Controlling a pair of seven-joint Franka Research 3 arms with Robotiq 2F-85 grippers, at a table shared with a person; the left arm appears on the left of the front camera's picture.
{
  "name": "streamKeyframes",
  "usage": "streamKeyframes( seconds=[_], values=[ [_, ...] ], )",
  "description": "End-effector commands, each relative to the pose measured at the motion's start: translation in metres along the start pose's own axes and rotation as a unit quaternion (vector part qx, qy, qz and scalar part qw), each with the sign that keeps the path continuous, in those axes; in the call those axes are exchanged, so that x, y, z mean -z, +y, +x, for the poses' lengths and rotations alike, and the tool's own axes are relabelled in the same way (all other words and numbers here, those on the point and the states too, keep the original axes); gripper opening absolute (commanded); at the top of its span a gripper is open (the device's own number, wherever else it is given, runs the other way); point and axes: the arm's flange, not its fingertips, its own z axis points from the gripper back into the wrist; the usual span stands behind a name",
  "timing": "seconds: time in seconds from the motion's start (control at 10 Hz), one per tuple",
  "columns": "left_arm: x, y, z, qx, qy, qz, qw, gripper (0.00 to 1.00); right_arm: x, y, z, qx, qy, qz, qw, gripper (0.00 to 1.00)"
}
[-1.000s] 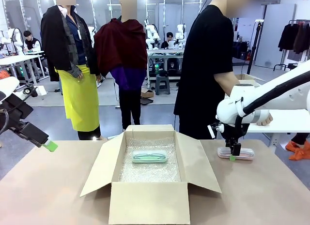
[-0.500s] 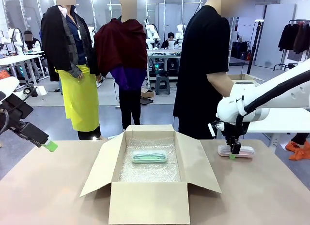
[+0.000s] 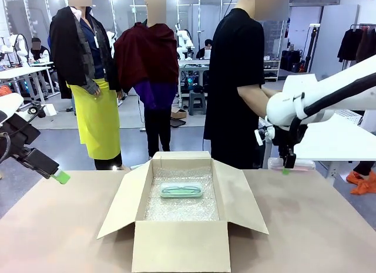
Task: Pack the glasses set securely to prepare it for shipping.
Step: Put the Glasses case from the right side of the table into the Package Box.
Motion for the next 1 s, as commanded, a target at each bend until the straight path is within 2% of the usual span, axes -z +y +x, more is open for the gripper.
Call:
streamKeyframes(
  seconds=[0.0,0.1,0.4,0.8,0.9],
  values=[
    [-0.001,0.001,0.001,0.004,-0.008,-0.003,1.000,1.00,-0.028,0.020,0.015,0.034,0.028,-0.001,0.999,0.44],
    [-0.001,0.001,0.001,0.004,-0.008,-0.003,1.000,1.00,-0.037,0.026,0.021,0.064,0.041,-0.007,0.997,0.44],
    [-0.001,0.001,0.001,0.004,-0.008,-0.003,1.000,1.00,-0.079,0.057,0.060,0.075,0.040,-0.005,0.996,0.44],
    [-0.001,0.001,0.001,0.004,-0.008,-0.003,1.000,1.00,-0.120,0.119,0.163,0.073,0.065,-0.013,0.995,0.44],
    [-0.001,0.001,0.001,0.004,-0.008,-0.003,1.000,1.00,-0.125,0.140,0.189,0.056,0.049,-0.014,0.997,0.44]
  ],
)
